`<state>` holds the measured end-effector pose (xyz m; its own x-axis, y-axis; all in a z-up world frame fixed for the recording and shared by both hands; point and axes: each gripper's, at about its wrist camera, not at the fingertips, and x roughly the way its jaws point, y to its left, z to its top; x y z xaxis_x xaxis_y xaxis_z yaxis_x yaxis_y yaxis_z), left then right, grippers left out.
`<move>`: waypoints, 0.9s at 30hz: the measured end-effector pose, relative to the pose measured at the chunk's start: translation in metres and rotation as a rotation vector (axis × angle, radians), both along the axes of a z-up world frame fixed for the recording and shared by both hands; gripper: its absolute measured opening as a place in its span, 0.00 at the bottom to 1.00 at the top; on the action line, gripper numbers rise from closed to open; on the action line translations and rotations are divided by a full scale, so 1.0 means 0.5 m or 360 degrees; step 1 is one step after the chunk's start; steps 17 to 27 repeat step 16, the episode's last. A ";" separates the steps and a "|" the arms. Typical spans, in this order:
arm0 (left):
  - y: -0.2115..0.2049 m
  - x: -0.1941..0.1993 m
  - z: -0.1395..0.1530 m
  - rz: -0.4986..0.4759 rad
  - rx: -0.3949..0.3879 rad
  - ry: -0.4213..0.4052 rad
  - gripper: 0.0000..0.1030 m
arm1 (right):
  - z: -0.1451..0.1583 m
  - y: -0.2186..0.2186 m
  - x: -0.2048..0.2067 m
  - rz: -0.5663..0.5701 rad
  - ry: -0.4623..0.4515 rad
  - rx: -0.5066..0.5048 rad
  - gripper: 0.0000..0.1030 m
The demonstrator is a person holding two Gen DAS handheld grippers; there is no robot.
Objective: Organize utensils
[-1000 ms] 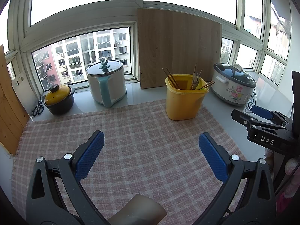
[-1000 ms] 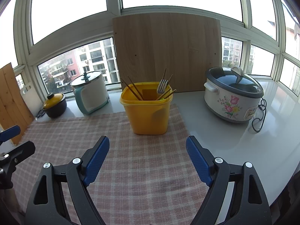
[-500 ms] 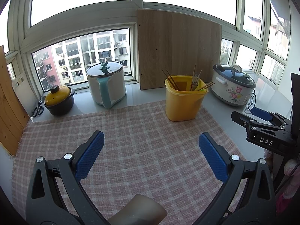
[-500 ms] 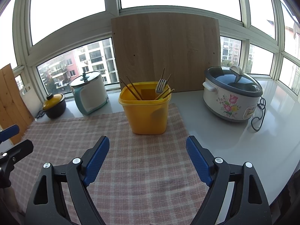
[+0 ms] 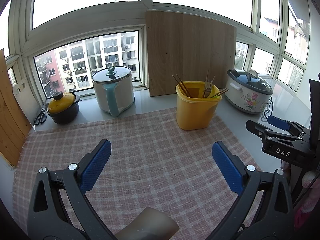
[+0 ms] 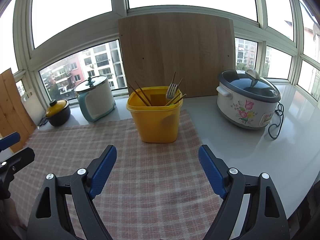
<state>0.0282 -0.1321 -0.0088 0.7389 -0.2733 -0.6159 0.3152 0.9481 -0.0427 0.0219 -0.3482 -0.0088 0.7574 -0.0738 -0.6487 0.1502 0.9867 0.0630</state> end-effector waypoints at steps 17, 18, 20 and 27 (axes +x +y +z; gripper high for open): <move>-0.006 0.011 0.012 -0.0006 0.0033 -0.0065 1.00 | -0.009 -0.002 0.007 -0.0011 0.0021 0.0009 0.81; -0.006 0.011 0.012 -0.0006 0.0033 -0.0065 1.00 | -0.009 -0.002 0.007 -0.0011 0.0021 0.0009 0.81; -0.006 0.011 0.012 -0.0006 0.0033 -0.0065 1.00 | -0.009 -0.002 0.007 -0.0011 0.0021 0.0009 0.81; -0.006 0.011 0.012 -0.0006 0.0033 -0.0065 1.00 | -0.009 -0.002 0.007 -0.0011 0.0021 0.0009 0.81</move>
